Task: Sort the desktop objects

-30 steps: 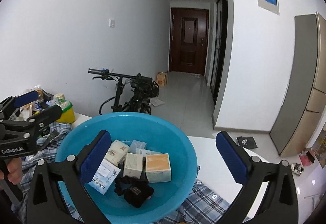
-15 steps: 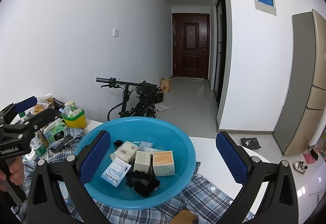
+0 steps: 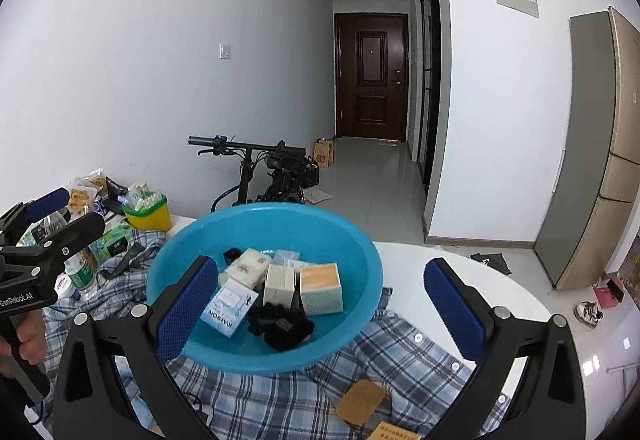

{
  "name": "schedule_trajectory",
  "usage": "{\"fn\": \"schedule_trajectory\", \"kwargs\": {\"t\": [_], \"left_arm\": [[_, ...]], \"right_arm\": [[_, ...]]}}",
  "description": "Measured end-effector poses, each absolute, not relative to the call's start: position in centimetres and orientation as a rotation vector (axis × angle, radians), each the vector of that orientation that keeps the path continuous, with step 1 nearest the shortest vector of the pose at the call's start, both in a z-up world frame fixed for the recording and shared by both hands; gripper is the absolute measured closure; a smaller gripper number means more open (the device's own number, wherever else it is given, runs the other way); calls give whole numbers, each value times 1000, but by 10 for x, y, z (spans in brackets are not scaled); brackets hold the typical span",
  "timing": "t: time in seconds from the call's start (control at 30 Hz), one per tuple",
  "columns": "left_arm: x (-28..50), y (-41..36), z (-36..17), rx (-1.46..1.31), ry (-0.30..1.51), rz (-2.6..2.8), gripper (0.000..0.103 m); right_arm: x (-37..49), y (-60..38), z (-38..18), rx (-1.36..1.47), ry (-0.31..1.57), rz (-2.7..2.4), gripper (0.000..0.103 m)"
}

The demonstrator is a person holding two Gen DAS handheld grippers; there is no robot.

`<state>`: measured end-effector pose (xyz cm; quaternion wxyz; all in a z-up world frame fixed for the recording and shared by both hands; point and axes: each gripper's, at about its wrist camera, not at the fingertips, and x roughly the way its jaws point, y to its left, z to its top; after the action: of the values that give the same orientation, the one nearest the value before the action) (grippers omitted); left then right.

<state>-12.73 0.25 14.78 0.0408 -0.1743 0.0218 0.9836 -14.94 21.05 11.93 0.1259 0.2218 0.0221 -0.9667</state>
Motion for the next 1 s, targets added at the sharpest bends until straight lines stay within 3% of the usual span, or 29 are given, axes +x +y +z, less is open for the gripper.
{"fn": "schedule_trajectory", "kwargs": {"t": [1.0], "left_arm": [[-98, -6, 38, -938, -64, 2911, 0]], "right_arm": [[-111, 242, 29, 916, 22, -2785, 0]]}}
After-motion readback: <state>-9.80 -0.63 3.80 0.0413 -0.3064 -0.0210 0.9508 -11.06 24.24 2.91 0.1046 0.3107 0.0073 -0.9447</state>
